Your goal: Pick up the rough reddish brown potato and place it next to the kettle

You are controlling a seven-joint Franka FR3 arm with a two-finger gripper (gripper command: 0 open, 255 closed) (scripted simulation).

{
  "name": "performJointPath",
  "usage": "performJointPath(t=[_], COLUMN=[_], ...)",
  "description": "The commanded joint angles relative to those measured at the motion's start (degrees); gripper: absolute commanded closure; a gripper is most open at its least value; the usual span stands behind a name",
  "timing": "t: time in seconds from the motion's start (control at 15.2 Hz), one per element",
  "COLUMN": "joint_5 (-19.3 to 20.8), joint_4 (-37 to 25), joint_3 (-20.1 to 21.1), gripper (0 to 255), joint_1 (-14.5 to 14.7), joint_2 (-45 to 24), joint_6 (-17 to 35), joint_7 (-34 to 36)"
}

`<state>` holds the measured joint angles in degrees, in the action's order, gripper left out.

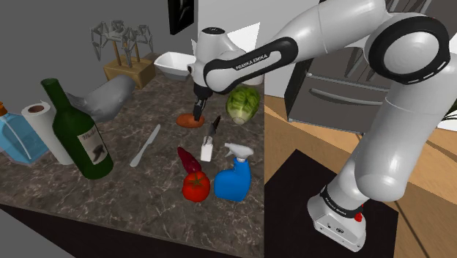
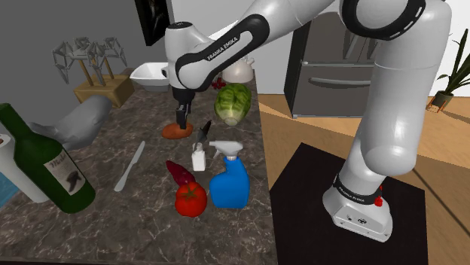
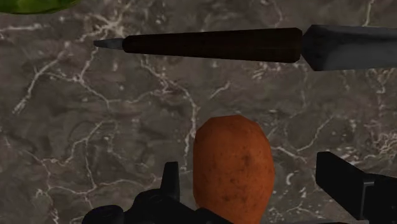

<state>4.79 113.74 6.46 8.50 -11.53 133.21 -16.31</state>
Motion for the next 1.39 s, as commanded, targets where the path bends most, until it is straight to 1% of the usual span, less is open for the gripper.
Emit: performJointPath(t=[0.0, 0.4, 0.86, 0.92, 1.32], joint_5=[0.2, 0.8, 0.8, 0.8, 0.8], joint_4=[-0.5, 0.0, 0.0, 0.0, 0.0], joint_3=[0.0, -0.2, -0.2, -0.2, -0.2], gripper=[0, 0, 0, 255, 255], joint_1=[0.1, 0.2, 0.2, 0.2, 0.2], joint_2=[-1.4, -4.3, -4.3, -4.3, -4.3], joint_6=[1.2, 4.6, 4.6, 4.6, 4.5], joint_7=[0.0, 0.4, 0.4, 0.4, 0.4])
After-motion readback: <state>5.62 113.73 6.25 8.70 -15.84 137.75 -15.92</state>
